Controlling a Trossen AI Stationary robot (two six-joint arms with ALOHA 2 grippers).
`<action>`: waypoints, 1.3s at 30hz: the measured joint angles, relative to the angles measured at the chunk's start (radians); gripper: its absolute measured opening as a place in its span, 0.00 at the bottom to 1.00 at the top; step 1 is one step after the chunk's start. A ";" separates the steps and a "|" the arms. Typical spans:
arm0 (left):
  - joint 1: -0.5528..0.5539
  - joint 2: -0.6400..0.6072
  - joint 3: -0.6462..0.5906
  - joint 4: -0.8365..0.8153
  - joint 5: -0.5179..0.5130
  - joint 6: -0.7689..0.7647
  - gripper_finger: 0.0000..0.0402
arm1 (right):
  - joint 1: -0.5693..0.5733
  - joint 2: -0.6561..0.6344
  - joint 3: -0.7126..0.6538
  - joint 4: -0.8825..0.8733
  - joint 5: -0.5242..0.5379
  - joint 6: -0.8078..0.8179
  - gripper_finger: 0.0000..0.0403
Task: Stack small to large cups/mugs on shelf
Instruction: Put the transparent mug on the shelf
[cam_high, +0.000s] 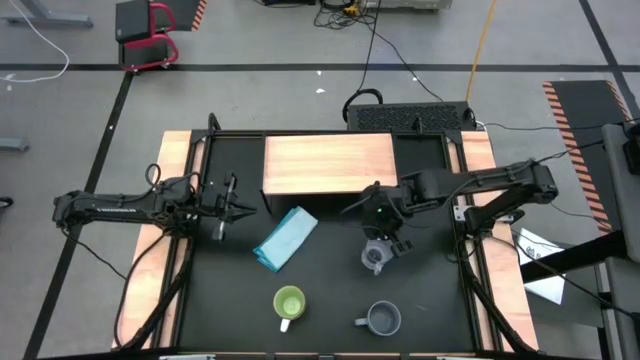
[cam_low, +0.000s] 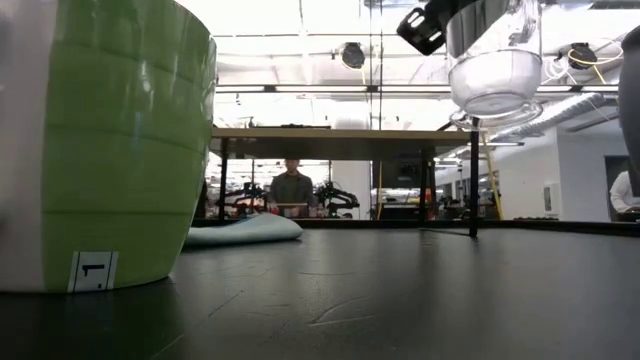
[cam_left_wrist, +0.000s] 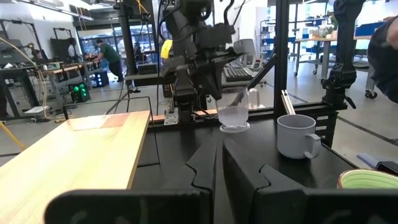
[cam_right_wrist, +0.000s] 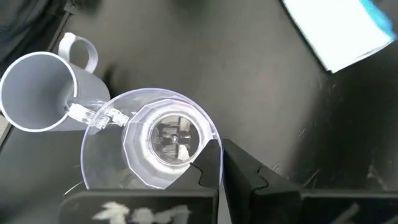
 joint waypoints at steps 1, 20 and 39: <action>0.000 0.000 0.000 0.000 0.000 0.000 0.08 | 0.000 -0.011 0.000 0.010 0.000 0.001 0.00; 0.000 0.000 0.000 -0.009 0.000 -0.001 0.08 | -0.011 -0.222 0.000 -0.051 0.075 0.059 0.00; 0.000 0.000 0.000 -0.026 0.000 -0.002 0.08 | -0.011 -0.325 0.000 -0.149 0.139 0.152 0.00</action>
